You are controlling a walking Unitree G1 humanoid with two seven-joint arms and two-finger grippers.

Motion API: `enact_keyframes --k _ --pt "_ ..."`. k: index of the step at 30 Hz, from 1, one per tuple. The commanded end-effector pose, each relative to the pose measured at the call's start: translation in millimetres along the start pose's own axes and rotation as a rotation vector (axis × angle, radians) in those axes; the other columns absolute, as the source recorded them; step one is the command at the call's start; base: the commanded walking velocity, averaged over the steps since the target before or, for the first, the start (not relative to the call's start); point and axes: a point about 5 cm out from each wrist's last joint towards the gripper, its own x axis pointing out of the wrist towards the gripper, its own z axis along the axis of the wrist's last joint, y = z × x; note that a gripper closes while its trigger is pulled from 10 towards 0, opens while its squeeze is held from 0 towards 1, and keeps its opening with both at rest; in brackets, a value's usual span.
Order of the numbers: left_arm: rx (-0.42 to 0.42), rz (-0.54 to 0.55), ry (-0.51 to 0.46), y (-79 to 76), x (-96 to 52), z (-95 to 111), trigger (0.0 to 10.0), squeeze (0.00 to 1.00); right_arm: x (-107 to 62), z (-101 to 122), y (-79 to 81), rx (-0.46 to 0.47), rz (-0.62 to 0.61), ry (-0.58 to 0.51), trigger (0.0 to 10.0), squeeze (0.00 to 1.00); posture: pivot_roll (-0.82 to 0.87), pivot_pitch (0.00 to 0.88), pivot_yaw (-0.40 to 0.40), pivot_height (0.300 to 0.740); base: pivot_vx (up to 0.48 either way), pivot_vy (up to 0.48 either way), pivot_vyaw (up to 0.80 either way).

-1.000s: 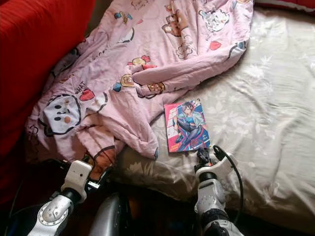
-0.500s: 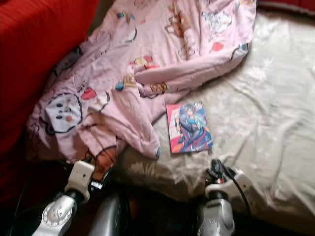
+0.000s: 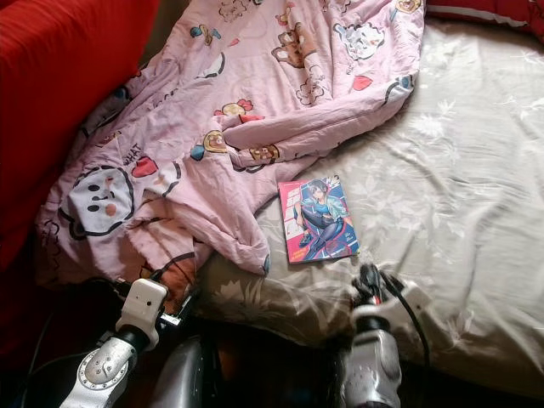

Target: Clean up the room

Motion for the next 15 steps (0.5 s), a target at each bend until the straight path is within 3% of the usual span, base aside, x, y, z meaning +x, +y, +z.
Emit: enact_keyframes --k 1,7,15 --pt "0.023 -0.010 0.043 -1.5 -7.2 -11 10.0 0.00 2.0 -6 -0.3 0.048 -0.023 0.029 10.0 1.00 0.10 0.311 0.081 0.574 0.000 0.000 0.00" --pt "0.030 -0.004 0.045 1.2 -10.8 -11 10.0 0.00 21.9 2 10.9 0.099 -0.030 0.025 10.0 1.00 0.12 0.321 0.083 0.574 0.000 0.000 0.00" --pt "0.039 -0.001 0.056 4.2 -17.7 -13 10.0 0.00 30.2 13 3.9 0.115 -0.112 -0.007 10.0 1.00 0.14 0.343 0.092 0.574 0.000 0.000 0.00"
